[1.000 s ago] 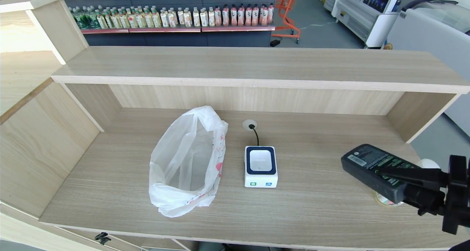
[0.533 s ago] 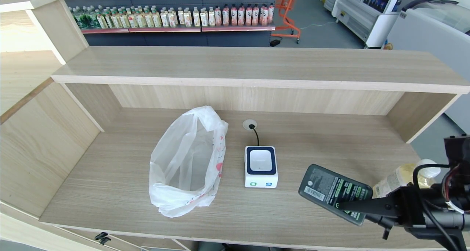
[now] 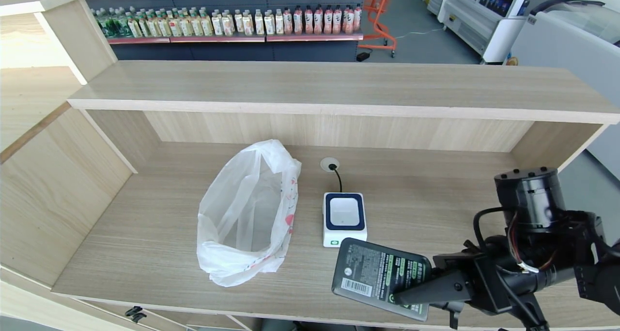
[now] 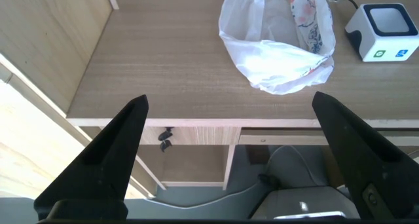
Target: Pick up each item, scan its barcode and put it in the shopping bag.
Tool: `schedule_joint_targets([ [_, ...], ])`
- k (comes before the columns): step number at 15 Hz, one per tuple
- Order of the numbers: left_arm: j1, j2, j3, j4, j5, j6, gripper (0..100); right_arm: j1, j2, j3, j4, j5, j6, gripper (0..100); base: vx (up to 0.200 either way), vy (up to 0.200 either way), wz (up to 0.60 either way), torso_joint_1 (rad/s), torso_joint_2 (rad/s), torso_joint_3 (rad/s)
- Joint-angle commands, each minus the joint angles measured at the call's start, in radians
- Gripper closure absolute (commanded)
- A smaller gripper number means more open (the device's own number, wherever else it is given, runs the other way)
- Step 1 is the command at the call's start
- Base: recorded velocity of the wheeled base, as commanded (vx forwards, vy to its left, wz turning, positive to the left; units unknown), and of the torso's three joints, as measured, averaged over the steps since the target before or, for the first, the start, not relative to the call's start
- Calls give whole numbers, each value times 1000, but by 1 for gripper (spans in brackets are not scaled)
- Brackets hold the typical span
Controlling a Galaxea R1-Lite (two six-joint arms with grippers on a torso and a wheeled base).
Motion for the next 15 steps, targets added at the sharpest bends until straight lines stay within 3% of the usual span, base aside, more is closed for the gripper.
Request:
schedule_joint_targets([
  [1, 0, 2, 0, 0, 0, 0, 0, 17, 71, -19, -13, 2, -75, 100, 0, 0, 0, 0, 0, 0],
  [15, 0, 2, 0, 0, 0, 0, 0, 11, 115, -75, -13, 2, -69, 100, 0, 0, 0, 0, 0, 0],
])
